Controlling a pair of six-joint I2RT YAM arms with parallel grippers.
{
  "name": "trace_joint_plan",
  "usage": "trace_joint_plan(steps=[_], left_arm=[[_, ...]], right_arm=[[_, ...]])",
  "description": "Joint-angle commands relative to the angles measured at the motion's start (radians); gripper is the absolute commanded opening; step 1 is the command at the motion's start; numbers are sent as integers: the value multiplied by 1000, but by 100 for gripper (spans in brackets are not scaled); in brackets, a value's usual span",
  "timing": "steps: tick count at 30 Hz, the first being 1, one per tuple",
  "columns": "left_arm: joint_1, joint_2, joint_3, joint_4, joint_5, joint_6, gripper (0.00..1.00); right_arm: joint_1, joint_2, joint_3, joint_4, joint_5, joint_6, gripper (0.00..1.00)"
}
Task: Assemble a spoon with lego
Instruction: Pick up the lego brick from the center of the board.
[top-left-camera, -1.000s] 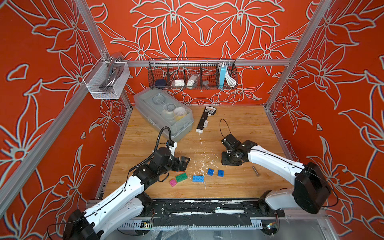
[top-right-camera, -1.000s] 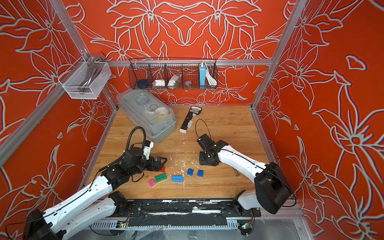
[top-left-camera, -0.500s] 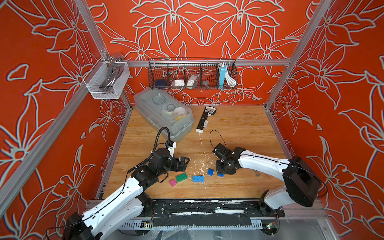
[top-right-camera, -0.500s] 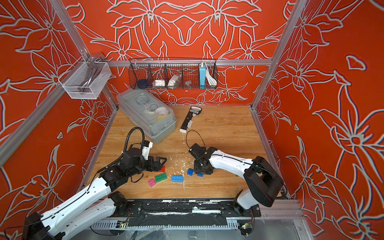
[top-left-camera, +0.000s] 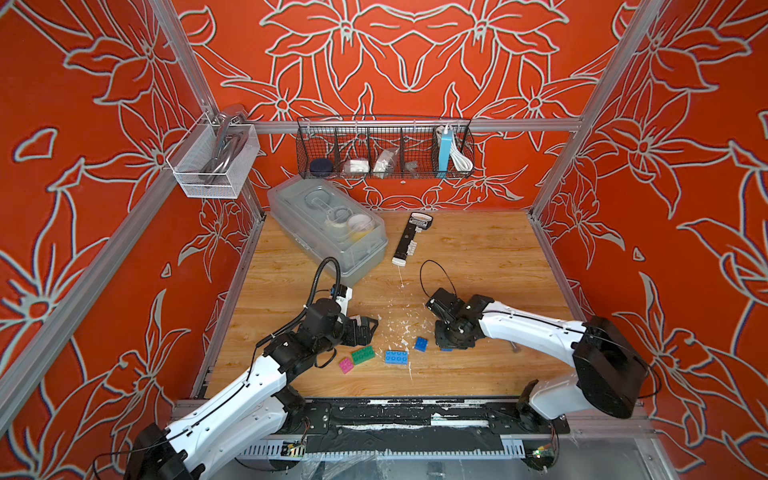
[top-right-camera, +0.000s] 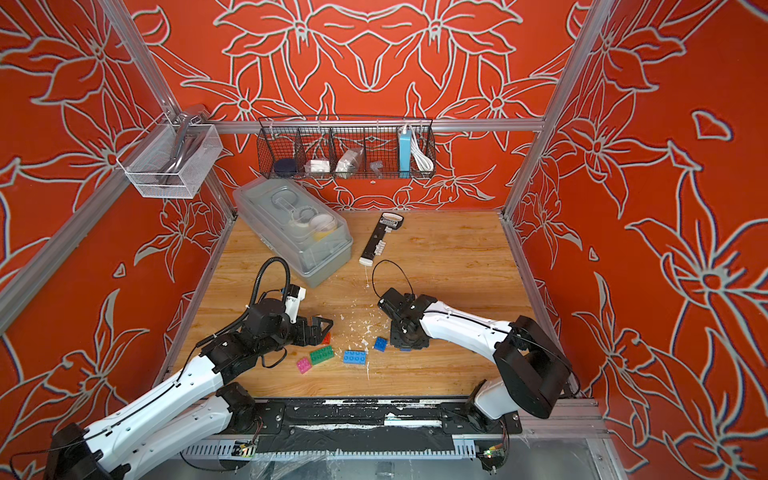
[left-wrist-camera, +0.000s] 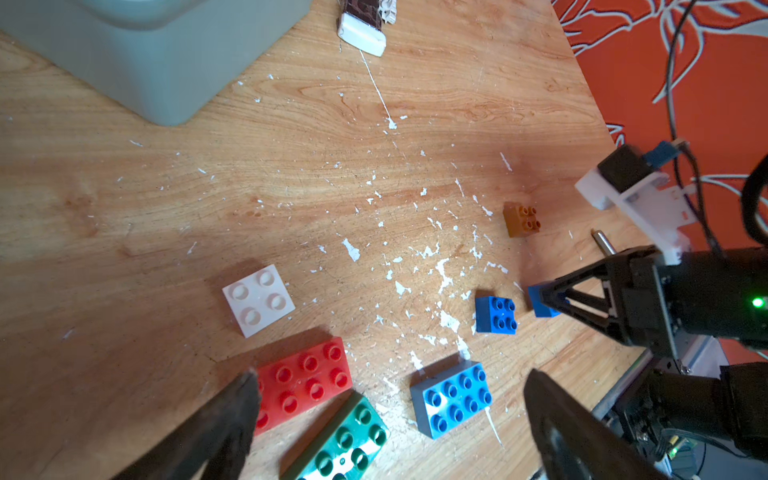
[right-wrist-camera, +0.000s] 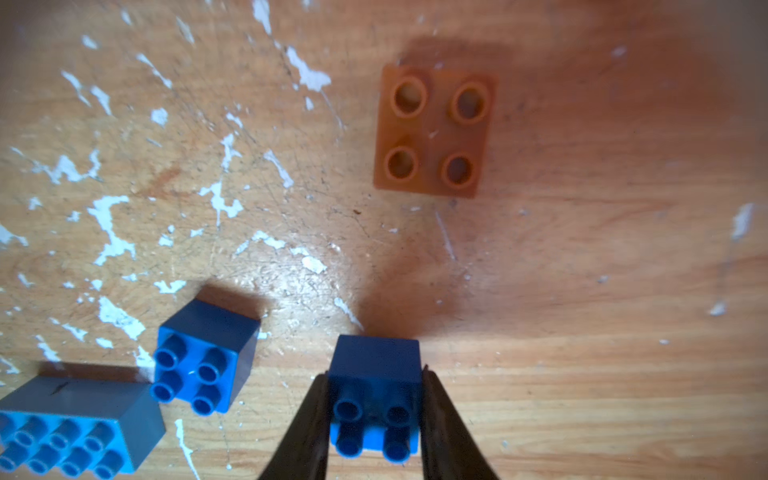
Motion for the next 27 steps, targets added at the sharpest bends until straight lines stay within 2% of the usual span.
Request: trace_joint_plan(steps=[1,9,12,15,27], left_arm=[[-19,-20,-18,44,38,52,98],[-89,3,-38,148,116,145,99],[-129,37,-28,158,108,190,98],[-155,58,-26,158,78,213,98],[-158,89,-27,157,65,217,98]], right_arm=[[-31,-43,49,-68,67,-42,26],[-162,22,151,-84,54,-158,25],[-199,52,159,-56,30,-185,25],[-209,75,178,-47,30,-201,25],[-212,119,174,19,-2,-189,25]])
